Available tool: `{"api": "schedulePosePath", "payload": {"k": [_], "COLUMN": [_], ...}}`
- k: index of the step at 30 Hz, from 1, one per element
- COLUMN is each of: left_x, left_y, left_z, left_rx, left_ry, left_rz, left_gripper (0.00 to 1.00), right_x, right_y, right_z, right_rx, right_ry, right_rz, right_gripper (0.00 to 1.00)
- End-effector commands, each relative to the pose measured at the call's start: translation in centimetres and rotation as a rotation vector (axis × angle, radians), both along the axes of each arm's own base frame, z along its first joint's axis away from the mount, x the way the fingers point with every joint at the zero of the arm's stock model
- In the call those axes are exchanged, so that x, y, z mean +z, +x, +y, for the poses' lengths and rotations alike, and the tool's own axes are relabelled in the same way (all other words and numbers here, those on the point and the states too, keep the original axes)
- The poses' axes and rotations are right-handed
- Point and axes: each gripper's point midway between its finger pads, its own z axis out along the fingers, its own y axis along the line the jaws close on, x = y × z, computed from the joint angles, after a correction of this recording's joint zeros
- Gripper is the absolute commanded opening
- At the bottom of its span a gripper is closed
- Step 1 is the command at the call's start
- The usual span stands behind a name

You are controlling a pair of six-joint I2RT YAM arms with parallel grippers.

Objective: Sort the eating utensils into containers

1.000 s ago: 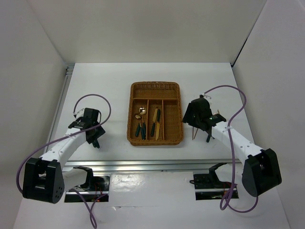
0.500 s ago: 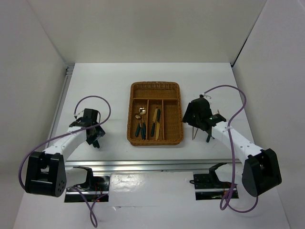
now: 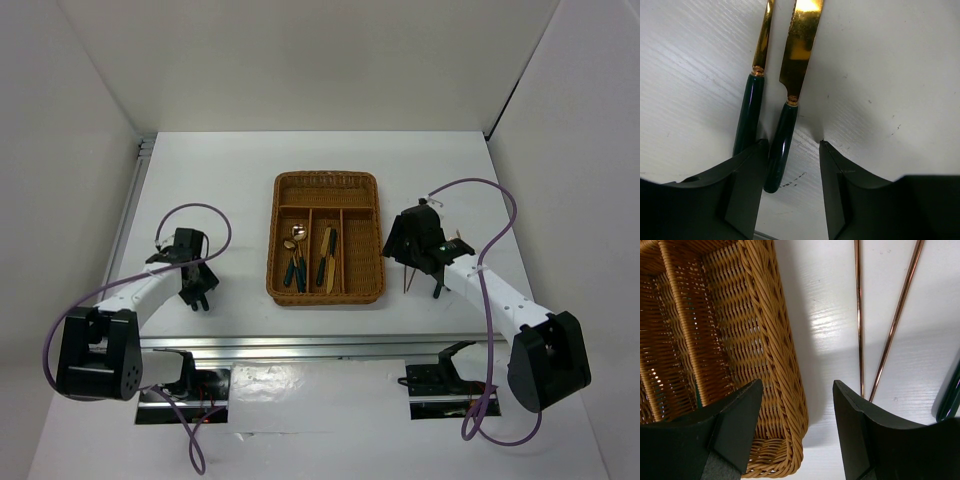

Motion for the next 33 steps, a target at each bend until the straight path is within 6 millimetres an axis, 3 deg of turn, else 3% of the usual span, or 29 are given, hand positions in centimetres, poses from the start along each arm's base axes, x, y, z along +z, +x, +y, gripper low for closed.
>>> {"api": "schedulePosePath", "payload": {"k": [1, 8, 14, 18, 21, 29, 33], "left_x": [-0.8, -1.1, -1.4, -1.8, -1.7, -2.2, -2.5], "left_y": [-0.3, 0.0, 0.5, 0.4, 0.8, 0.6, 0.4], "left_z": [-0.3, -0.9, -1.4, -1.7, -2.1, -2.4, -2.7], "left_rx": [-0.021, -0.054, -0.091, -0.114, -0.143, -0.150, -0.157], "left_ry": [-0.019, -0.049, -0.066, -0.078, -0.074, -0.053, -0.046], "left_rz": [0.030, 0.037, 0.031, 0.055, 0.048, 0.099, 0.120], "left_gripper": [0.56, 0.38, 0.29, 0.29, 0.39, 0.49, 0.49], "right_x": [0.4, 0.0, 0.0, 0.0, 0.0, 0.0, 0.0], "right_y": [0.4, 0.3, 0.3, 0.3, 0.3, 0.3, 0.3], "right_z": [-0.2, -0.4, -0.4, -0.4, -0.4, -0.4, -0.4], "right_rx": [-0.001, -0.013, -0.013, -0.013, -0.013, -0.013, -0.013], "right_ry": [0.001, -0.003, -0.003, -0.003, -0.003, -0.003, -0.003], "right_rz": [-0.032, -0.025, -0.025, -0.025, -0.025, -0.025, -0.025], "right_gripper": [0.66, 0.66, 0.66, 0.66, 0.66, 0.66, 0.66]}}
